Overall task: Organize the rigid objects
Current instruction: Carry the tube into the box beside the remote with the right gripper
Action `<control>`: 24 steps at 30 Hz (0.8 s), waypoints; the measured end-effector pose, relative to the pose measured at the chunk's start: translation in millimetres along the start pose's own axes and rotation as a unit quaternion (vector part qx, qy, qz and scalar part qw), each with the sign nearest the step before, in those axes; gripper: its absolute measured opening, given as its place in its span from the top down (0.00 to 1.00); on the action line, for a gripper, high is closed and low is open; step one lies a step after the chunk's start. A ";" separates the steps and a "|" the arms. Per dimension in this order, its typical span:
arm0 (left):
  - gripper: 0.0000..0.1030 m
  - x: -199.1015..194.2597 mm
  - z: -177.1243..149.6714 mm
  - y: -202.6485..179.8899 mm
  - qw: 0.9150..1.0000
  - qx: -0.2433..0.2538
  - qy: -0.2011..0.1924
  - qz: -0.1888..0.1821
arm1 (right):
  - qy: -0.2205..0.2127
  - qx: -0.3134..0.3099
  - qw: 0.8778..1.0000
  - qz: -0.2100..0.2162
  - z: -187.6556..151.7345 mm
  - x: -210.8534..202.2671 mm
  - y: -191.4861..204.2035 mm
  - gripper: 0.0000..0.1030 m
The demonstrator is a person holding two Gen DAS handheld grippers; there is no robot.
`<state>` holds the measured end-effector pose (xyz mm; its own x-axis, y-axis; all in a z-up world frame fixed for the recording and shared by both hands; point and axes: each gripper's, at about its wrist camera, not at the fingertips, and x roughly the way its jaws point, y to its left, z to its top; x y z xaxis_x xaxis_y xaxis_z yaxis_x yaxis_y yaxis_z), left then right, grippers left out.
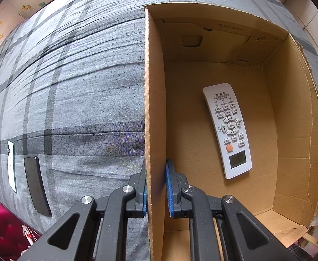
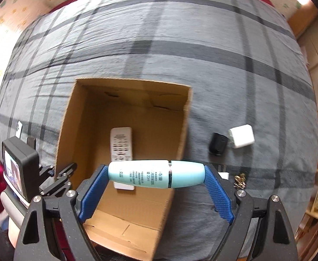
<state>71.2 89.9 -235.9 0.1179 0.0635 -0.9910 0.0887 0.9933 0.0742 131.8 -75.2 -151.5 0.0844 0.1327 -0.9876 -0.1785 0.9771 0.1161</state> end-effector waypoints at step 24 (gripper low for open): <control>0.87 3.1 -0.3 5.0 1.000 -0.009 0.002 -0.005 | 0.057 -0.074 0.996 -0.013 22.1 97.7 47.1 0.12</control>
<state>71.7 95.0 -238.6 0.1130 0.0536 -0.9921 0.0721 0.9955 0.0620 153.3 -12.6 -240.2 -0.0199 0.0799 -0.9966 -0.3203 0.9438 0.0821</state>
